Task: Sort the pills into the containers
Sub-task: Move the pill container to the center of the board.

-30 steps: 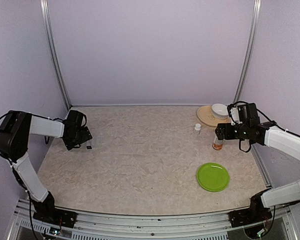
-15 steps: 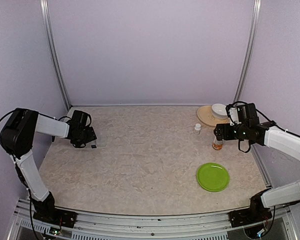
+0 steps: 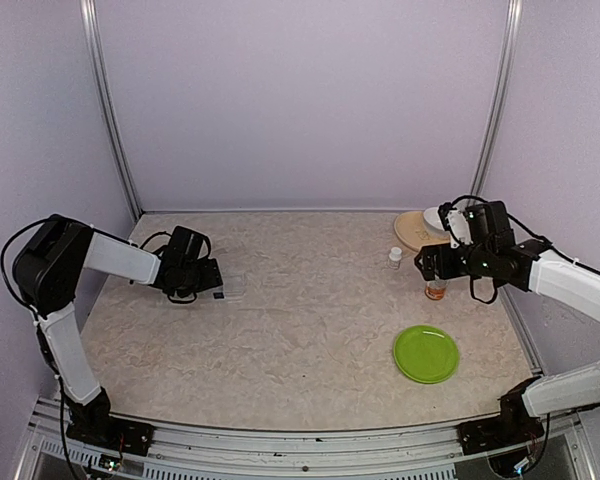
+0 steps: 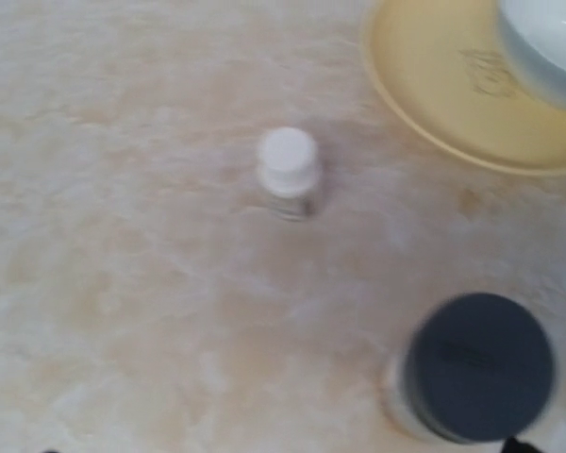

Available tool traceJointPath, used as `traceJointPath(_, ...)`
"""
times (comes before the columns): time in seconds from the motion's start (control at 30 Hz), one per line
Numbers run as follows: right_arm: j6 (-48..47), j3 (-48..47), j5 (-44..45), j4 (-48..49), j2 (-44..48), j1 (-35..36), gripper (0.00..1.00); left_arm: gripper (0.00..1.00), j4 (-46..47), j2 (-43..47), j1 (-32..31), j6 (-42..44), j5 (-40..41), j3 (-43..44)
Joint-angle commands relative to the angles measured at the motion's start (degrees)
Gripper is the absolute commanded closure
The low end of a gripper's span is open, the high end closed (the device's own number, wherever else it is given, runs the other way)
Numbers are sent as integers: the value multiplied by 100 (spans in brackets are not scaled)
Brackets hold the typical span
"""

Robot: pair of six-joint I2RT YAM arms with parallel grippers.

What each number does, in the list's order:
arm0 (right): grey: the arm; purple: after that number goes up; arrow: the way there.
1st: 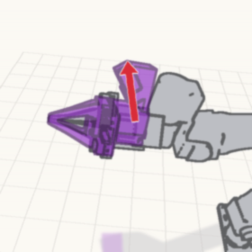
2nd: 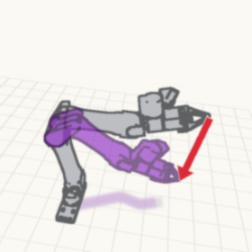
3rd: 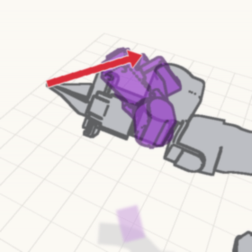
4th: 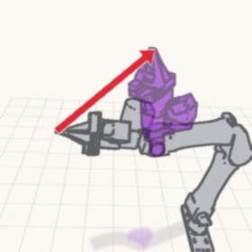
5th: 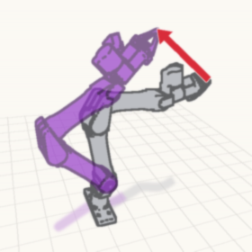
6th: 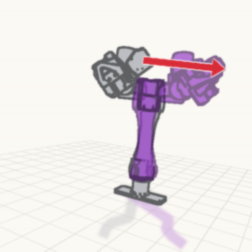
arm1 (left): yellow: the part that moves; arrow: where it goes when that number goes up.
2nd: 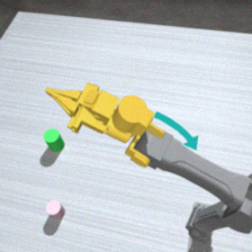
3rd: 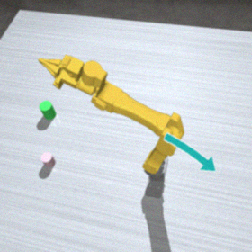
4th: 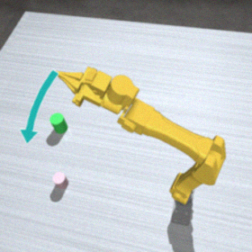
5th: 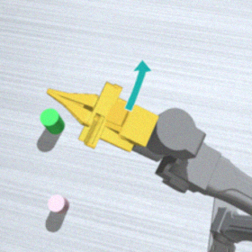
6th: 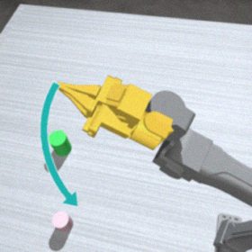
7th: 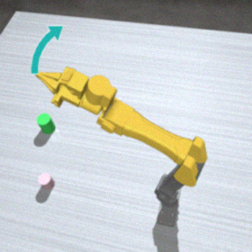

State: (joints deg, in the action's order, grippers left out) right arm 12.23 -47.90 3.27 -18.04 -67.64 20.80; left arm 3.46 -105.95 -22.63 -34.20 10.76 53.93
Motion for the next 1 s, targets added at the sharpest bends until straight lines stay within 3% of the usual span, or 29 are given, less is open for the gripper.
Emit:
traceJointPath(0.0,-240,-244,-216,-19,113,333,0,27,-207,-277,-316,84,-202,75)
traceJointPath(0.53,-888,-440,-532,289,-545,1383,0,27,-187,-674,-1360,-78,-444,394)
traceJointPath(0.97,-1388,-324,-578,1163,-1370,2149,0,27,-40,-848,-2143,-136,-772,631)
